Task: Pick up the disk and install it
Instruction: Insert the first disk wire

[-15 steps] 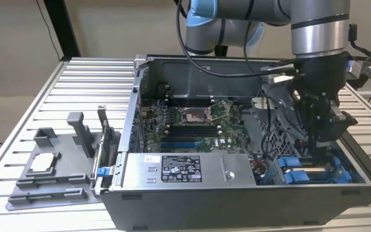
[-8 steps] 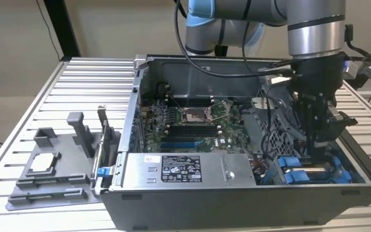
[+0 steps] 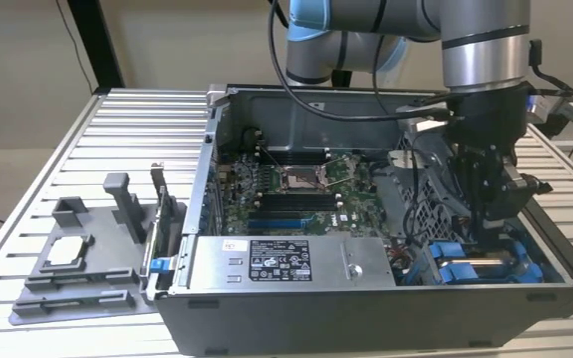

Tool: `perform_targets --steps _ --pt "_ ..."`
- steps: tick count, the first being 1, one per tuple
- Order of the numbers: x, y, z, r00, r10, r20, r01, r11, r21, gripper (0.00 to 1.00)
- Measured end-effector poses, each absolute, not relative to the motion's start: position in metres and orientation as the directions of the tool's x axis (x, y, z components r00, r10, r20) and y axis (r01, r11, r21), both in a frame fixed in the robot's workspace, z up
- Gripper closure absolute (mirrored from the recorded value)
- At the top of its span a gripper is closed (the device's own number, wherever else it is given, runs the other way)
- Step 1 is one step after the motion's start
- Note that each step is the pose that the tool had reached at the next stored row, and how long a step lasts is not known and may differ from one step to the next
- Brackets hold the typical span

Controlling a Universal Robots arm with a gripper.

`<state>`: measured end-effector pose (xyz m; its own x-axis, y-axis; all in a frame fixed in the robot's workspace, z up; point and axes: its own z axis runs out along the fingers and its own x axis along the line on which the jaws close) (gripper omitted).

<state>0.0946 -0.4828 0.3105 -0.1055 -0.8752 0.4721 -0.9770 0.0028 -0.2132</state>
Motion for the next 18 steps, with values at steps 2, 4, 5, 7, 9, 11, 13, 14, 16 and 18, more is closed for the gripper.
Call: perform_targets --steps 2,4,5,7,9,11,13,14,16,18 --pt "0.0945 -0.4828 0.3105 -0.105 -0.875 0.473 -0.977 0.003 -0.213 1.0" --pt "0.0945 -0.4828 0.3106 -0.106 -0.875 0.472 -0.977 0.003 -0.213 1.0" --pt "0.0945 -0.4829 0.3112 -0.106 -0.875 0.472 -0.977 0.003 -0.213 1.0" --pt "0.0945 -0.4829 0.3135 -0.106 -0.875 0.473 -0.977 0.003 -0.213 1.0" --pt "0.0945 -0.4828 0.3141 -0.106 -0.875 0.472 -0.977 0.003 -0.213 1.0" --pt "0.0945 -0.4828 0.3142 -0.105 -0.875 0.473 -0.977 0.003 -0.213 1.0" --pt "0.0945 -0.4829 0.3144 -0.104 -0.873 0.476 -0.978 0.002 -0.211 1.0" --pt "0.0944 -0.4829 0.3144 -0.104 -0.873 0.477 -0.978 0.002 -0.21 1.0" --pt "0.0945 -0.4828 0.3143 -0.101 -0.872 0.479 -0.979 0.001 -0.205 1.0" --pt "0.0945 -0.4828 0.3143 -0.096 -0.871 0.482 -0.981 0.001 -0.194 1.0"
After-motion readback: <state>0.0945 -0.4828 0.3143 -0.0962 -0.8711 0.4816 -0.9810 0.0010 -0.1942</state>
